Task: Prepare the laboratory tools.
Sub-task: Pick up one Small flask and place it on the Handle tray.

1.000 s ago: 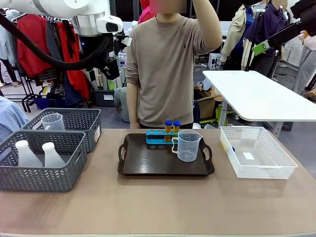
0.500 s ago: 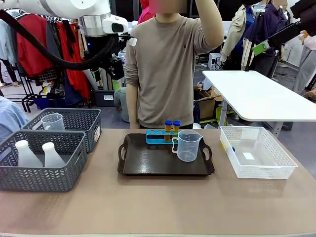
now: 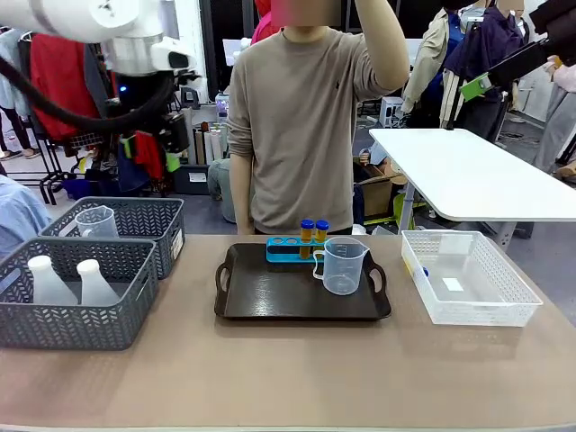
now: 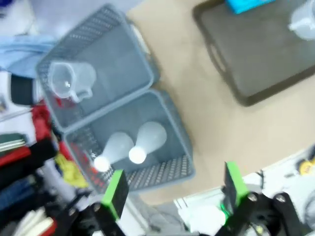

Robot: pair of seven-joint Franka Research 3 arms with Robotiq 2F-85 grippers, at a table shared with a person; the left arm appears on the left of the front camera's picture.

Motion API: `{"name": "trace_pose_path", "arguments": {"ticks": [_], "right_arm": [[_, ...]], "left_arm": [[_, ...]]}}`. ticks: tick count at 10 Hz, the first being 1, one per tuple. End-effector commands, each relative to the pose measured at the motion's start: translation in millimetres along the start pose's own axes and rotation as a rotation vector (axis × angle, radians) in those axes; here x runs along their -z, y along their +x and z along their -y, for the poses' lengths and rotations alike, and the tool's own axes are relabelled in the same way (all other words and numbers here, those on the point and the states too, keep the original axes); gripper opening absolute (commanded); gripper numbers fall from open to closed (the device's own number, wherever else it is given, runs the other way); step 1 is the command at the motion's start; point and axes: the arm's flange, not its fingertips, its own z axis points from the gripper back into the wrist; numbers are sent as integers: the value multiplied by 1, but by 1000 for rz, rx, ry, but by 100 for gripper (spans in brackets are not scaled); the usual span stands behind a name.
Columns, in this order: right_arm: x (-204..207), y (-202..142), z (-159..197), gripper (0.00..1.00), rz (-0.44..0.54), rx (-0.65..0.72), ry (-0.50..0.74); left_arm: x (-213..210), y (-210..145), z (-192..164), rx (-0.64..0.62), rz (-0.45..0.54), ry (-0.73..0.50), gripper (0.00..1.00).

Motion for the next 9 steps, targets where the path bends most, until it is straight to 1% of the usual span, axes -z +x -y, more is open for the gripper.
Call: {"name": "trace_pose_path", "arguments": {"ticks": [1, 2, 3, 4, 5, 6, 7, 8, 9], "right_arm": [[0, 0, 0, 100, 14, -3, 10], [0, 0, 0, 100, 14, -3, 10], [0, 0, 0, 100, 14, -3, 10], [0, 0, 0, 100, 14, -3, 10], [0, 0, 0, 100, 14, -3, 10], [0, 0, 0, 100, 14, -3, 10], [0, 0, 0, 100, 14, -3, 10], [0, 0, 0, 100, 14, -3, 10], [0, 0, 0, 100, 14, -3, 10]], "left_arm": [[25, -28, -14, -162, 0, 55, 100], [39, -38, -27, -210, -18, 49, 100], [63, -47, -41, -274, -34, 55, 100], [85, -54, -50, -320, -63, 43, 100], [108, -58, -57, -400, -109, 52, 100], [129, -60, -63, -437, -142, 40, 100], [145, -63, -71, -485, -171, 3, 100], [158, -68, -79, -579, -194, -36, 100], [169, -72, -80, -596, -209, -49, 100]]}}
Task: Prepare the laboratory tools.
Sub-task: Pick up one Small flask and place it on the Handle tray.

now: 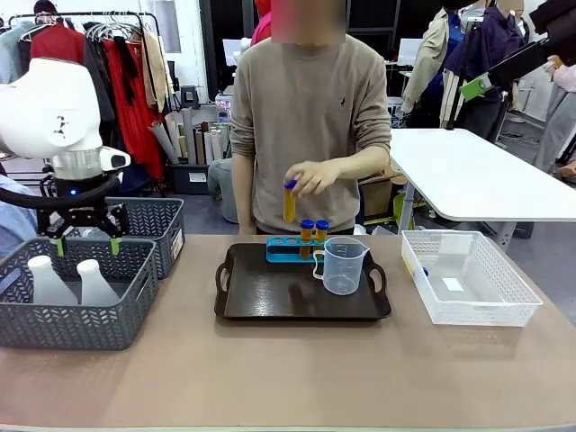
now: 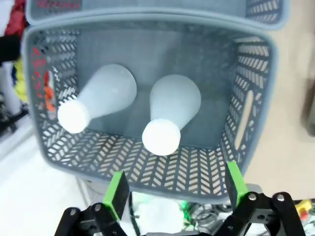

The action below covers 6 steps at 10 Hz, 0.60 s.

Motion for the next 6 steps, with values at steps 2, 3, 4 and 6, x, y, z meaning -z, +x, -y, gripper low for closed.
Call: {"name": "trace_pose_path", "arguments": {"ticks": [2, 3, 4, 6], "right_arm": [[1, 0, 0, 100, 14, -3, 11], [1, 0, 0, 100, 14, -3, 11], [1, 0, 0, 100, 14, -3, 11], [1, 0, 0, 100, 14, -3, 11]], "left_arm": [[14, -1, -1, -46, -11, -67, 100], [-5, -1, 10, -6, 79, 11, 100], [14, 1, -3, -40, -31, -36, 100], [14, 1, -3, -40, -31, -36, 100]]}}
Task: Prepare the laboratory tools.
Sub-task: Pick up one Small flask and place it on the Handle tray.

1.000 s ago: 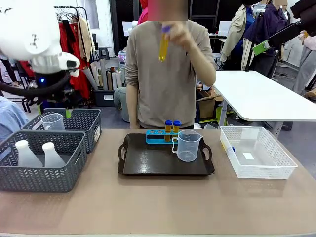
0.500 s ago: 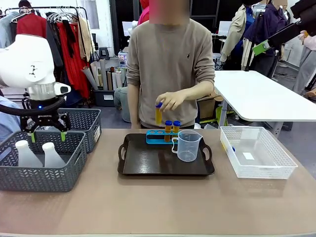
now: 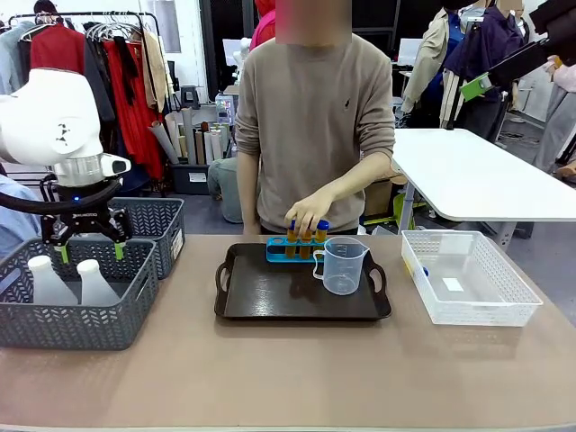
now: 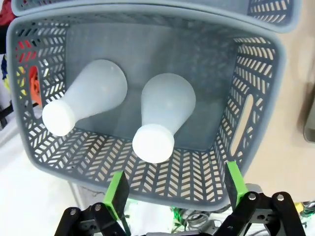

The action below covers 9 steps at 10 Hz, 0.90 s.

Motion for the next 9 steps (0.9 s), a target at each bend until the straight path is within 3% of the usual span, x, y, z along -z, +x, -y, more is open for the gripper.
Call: {"name": "trace_pose_path", "arguments": {"ticks": [1, 2, 3, 9], "right_arm": [[1, 0, 0, 100, 14, -3, 11], [1, 0, 0, 100, 14, -3, 11], [1, 0, 0, 100, 14, -3, 11], [1, 0, 0, 100, 14, -3, 11]], "left_arm": [[-2, 0, 2, 3, 8, -1, 100], [-4, 1, -1, 109, -9, -26, 100], [1, 5, -6, 115, 6, -40, 100], [33, 28, -27, 44, 20, -78, 100]]}}
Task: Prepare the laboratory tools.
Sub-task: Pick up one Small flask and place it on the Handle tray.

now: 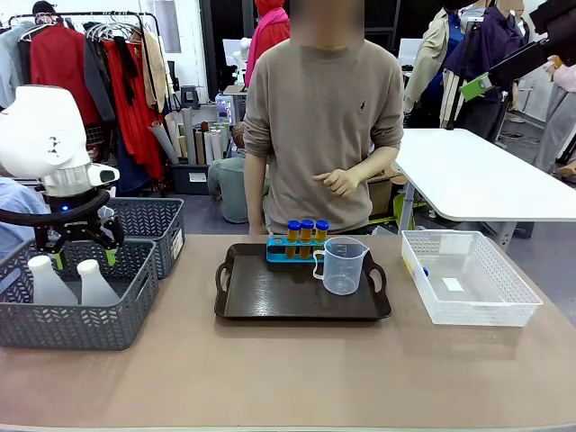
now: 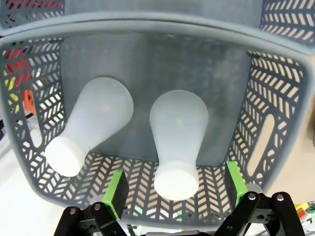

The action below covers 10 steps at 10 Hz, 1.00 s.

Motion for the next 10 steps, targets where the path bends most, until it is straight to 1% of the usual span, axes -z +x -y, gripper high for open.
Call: {"name": "trace_pose_path", "arguments": {"ticks": [1, 3, 7, 8, 10], "right_arm": [[1, 0, 0, 100, 14, -3, 11], [1, 0, 0, 100, 14, -3, 11], [1, 0, 0, 100, 14, -3, 11], [1, 0, 0, 100, 14, -3, 11], [1, 0, 0, 100, 14, -3, 11]], "left_arm": [[8, 3, -2, -4, 21, -32, 100], [13, 3, 0, -7, 25, -38, 100], [15, 2, -2, -18, -1, -48, 100], [14, 1, -4, -22, -1, -46, 84], [15, -3, -4, -33, -14, -51, 47]]}}
